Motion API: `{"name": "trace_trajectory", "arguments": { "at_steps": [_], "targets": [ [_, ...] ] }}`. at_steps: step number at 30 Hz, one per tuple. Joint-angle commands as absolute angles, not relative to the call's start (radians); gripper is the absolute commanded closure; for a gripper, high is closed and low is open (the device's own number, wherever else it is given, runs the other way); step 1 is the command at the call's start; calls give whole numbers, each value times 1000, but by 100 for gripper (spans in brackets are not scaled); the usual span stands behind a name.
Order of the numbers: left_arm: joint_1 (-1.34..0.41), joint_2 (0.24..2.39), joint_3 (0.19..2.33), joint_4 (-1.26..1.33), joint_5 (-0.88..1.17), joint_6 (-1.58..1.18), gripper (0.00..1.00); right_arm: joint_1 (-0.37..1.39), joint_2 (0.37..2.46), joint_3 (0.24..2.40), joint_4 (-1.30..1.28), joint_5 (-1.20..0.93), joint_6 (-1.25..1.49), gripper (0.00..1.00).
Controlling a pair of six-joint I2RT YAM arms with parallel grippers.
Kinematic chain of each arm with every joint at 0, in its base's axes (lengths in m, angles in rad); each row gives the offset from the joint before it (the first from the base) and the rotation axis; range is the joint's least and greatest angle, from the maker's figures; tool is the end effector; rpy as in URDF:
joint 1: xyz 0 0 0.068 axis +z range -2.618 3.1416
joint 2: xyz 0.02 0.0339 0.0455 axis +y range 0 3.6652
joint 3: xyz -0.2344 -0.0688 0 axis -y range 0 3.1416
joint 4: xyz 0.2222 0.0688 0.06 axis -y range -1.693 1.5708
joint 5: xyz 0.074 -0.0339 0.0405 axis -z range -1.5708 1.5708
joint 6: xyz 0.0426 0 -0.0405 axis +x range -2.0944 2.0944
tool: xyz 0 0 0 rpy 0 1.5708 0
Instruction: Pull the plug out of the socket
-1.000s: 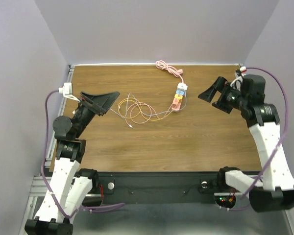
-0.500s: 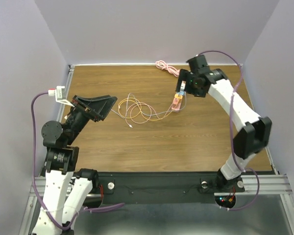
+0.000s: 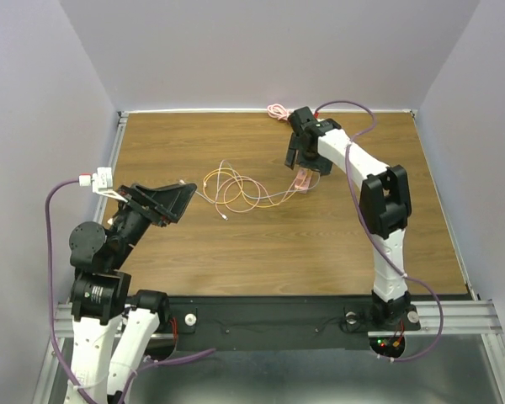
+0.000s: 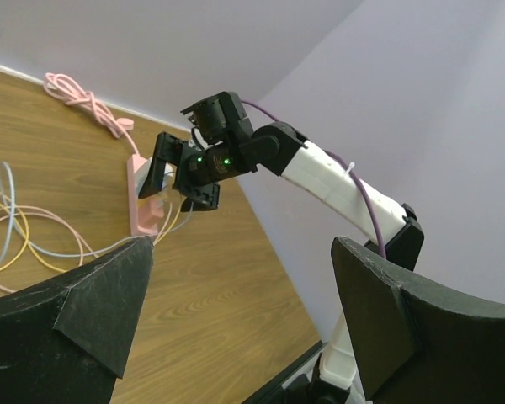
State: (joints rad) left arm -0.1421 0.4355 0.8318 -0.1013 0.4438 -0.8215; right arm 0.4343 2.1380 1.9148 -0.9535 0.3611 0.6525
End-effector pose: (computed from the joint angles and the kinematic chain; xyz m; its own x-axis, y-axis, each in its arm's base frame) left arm 0.0933 -0.0318 0.3862 -0.1954 -0.6400 -0.7431 0.5748 0.5392 -0.6155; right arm 0.3870 0.1629 0.2154 -0.8298 0.2412 -0.5032 0.2936 0.9556 -0.0261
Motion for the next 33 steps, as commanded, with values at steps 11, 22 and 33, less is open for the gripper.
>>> {"name": "trace_trajectory", "arguments": {
  "at_steps": [11,22,33],
  "targets": [
    [-137,428,883,-158,448,-726,1,440,2272,1973,-945,356,647,2],
    [-138,400,890,-221,459,-689,1,440,2000,1626,-692,197,435,100],
    [-138,405,877,-216,439,-692,1,511,1708,1321,-683,-225,236,99]
  ]
}}
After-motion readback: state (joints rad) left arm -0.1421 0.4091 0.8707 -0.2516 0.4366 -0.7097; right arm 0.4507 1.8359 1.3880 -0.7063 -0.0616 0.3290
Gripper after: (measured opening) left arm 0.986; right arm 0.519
